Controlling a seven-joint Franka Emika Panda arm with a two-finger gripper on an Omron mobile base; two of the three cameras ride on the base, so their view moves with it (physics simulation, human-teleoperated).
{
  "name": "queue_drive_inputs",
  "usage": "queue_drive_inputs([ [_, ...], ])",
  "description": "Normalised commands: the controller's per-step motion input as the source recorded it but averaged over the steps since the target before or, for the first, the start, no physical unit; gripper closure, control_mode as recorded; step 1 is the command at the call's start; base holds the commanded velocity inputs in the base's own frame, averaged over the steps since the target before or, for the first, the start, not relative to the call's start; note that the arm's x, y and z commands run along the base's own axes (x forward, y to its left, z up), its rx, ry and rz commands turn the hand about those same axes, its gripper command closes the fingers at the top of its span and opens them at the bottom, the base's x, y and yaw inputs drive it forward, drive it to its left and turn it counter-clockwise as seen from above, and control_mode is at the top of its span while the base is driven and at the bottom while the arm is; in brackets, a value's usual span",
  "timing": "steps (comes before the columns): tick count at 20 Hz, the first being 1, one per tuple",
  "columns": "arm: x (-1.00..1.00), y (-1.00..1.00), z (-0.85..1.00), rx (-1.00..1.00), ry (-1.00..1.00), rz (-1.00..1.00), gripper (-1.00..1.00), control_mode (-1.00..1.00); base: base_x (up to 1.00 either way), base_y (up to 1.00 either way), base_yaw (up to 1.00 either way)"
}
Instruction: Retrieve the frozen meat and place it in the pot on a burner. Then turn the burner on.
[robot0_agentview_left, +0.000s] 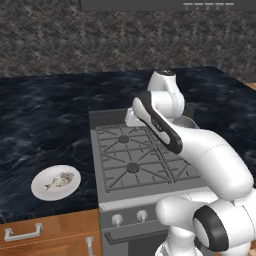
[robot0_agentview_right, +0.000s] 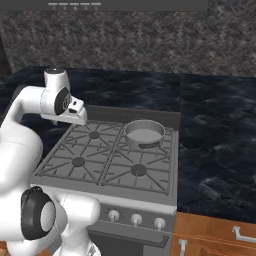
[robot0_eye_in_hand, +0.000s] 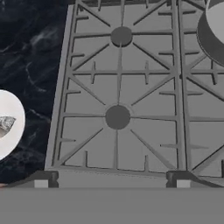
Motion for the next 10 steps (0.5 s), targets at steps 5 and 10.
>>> queue_drive_inputs([
  [5, -0.09, 0.75, -0.19, 0.00, 0.05, 0.04, -1.00, -1.00, 0.00, 0.00, 0.00],
  [10, -0.07, 0.51, -0.07, 0.00, 0.05, 0.13, -1.00, -1.00, 0.00, 0.00, 0.00],
])
